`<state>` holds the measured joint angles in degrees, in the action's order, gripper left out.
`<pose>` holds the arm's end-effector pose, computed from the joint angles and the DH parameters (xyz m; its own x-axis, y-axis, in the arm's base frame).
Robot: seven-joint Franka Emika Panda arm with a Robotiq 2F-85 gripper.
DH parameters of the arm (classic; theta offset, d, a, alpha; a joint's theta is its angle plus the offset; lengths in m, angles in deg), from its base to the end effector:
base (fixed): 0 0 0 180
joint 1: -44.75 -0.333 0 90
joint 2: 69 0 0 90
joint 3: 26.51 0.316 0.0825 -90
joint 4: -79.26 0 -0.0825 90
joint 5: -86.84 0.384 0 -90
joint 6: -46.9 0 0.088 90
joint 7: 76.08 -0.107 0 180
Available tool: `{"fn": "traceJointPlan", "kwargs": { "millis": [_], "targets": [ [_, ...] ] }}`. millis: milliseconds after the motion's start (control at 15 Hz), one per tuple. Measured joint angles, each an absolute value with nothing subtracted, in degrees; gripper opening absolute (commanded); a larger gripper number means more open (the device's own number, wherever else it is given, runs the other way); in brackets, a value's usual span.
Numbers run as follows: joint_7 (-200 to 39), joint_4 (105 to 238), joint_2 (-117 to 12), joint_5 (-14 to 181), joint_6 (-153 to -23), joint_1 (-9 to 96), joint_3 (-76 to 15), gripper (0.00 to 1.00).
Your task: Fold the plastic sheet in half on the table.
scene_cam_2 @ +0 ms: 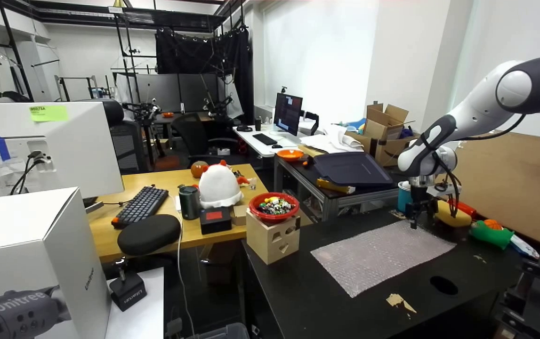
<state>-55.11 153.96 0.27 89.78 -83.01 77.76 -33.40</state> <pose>0.5298 -0.4241 -0.0158 0.9242 -0.2892 -0.2496 -0.3006 -0.9537 -0.0079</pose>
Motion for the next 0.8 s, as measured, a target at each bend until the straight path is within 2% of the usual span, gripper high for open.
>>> {"fn": "traceJointPlan", "kwargs": {
  "millis": [400,800],
  "targets": [
    [-53.37,146.59,5.76,89.51,-82.99,80.66,-33.44,1.00],
    [-45.07,139.11,10.23,90.30,-81.87,87.47,-27.41,1.00]
  ]
}}
